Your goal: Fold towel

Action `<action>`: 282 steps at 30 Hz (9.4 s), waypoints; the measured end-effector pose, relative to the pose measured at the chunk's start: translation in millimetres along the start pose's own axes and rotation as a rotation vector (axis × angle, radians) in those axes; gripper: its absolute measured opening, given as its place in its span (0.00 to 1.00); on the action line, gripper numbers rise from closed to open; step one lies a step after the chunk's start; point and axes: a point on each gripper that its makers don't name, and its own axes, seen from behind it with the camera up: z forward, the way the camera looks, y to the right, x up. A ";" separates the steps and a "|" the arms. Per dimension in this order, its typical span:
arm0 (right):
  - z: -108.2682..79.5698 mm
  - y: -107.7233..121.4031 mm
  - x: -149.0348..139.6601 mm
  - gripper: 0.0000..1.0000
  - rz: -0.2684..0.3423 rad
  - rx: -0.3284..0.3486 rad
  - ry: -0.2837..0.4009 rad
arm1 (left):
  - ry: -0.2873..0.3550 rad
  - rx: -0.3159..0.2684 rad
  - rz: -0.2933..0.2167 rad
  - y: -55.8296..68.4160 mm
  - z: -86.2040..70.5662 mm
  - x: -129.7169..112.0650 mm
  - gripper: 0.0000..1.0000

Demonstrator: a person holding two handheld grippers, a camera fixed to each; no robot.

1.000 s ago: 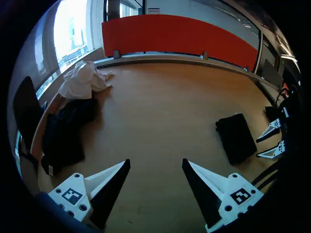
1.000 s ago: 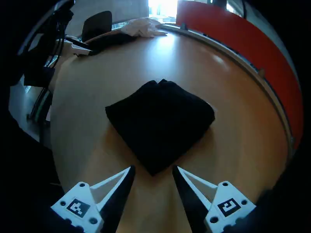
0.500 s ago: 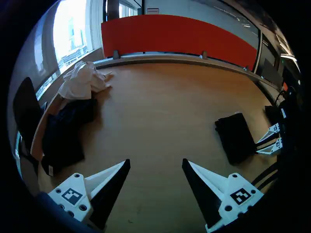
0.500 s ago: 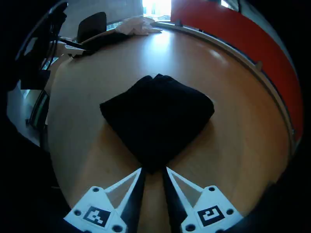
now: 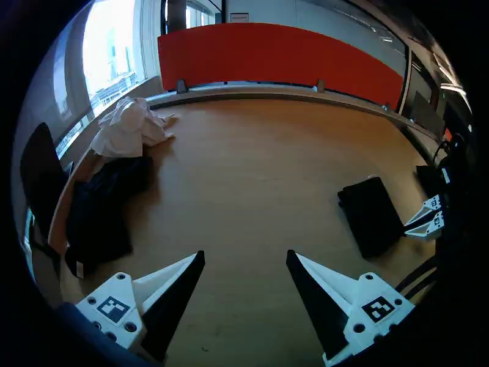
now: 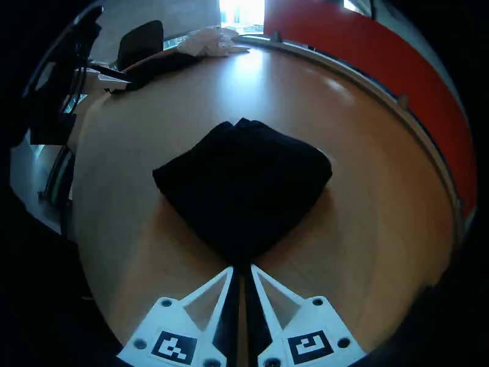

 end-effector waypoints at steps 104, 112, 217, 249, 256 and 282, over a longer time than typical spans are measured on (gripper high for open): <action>-261.1 347.1 -13.7 0.04 0.213 -0.501 0.052 | 0.057 -0.015 0.092 27.6 -2.7 56.8 1.00; -265.3 346.4 -27.6 0.04 0.223 -0.504 0.037 | 0.056 -0.025 0.097 35.6 -0.8 58.2 1.00; -220.5 281.5 -293.9 0.91 0.665 -0.626 -0.291 | 0.049 -0.011 0.126 25.5 -10.3 47.6 1.00; -271.5 290.3 -185.8 0.91 0.778 -0.784 0.254 | 0.104 -0.008 0.104 24.0 -13.9 72.9 1.00; -279.0 295.3 -172.0 0.91 0.777 -0.809 0.320 | 0.116 -0.005 0.091 23.1 -13.5 77.1 1.00; -320.1 307.4 -79.4 0.91 0.728 -0.884 0.604 | 0.254 0.013 0.047 15.8 -19.8 130.0 1.00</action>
